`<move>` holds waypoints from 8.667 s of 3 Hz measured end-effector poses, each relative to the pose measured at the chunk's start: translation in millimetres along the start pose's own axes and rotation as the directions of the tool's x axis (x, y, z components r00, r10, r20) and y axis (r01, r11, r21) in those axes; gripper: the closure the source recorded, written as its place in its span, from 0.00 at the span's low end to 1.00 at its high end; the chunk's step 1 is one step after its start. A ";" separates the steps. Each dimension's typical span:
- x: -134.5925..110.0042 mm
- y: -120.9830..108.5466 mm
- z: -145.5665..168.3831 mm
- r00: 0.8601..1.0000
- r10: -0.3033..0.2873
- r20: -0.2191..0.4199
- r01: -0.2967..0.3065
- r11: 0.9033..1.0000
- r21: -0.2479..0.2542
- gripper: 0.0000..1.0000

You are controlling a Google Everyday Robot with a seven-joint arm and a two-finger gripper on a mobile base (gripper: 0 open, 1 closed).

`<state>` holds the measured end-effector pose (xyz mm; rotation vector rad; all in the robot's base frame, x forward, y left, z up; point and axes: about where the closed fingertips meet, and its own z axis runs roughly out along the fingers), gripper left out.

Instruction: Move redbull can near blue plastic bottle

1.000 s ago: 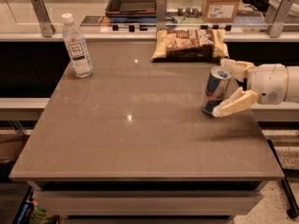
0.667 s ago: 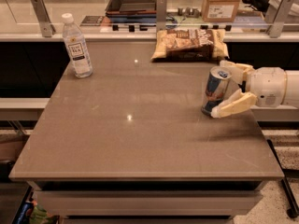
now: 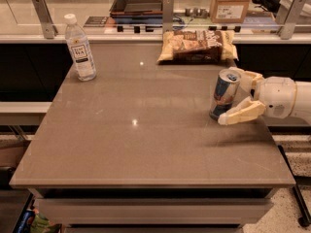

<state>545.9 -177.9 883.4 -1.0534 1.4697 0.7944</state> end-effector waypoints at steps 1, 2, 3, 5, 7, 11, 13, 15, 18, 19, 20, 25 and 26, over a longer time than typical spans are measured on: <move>-1.0 0.8 2.5 1.000 -0.001 0.001 0.001 1.000 -0.005 0.18; -1.7 1.6 4.8 1.000 -0.002 0.002 0.002 1.000 -0.009 0.41; -2.5 2.5 7.3 1.000 -0.003 0.003 0.003 1.000 -0.014 0.65; -4.0 4.0 11.7 1.000 -0.004 0.004 0.004 1.000 -0.023 1.00; -28.5 1.7 22.7 1.000 0.003 0.021 -0.002 0.999 -0.033 1.00; -152.4 33.0 141.1 0.991 0.033 0.129 -0.032 0.999 -0.006 1.00; -156.3 -3.9 220.3 0.998 0.003 0.070 -0.010 0.995 0.097 1.00; -126.7 -35.9 280.9 0.999 -0.032 -0.004 0.032 0.996 0.083 1.00; -99.7 -12.9 341.4 0.997 -0.059 0.058 0.062 0.997 -0.048 1.00; -88.3 -1.2 355.9 0.997 -0.054 0.058 0.059 0.995 -0.083 1.00; -76.5 -0.5 360.0 0.998 -0.045 0.050 0.050 0.994 -0.098 1.00; -79.5 9.6 370.0 0.997 -0.045 0.054 0.052 0.992 -0.119 0.00; -79.5 9.7 370.0 0.997 -0.045 0.054 0.052 0.991 -0.119 0.00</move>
Offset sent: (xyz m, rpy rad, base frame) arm 0.0002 0.0024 0.0004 0.0003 -0.0004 0.0044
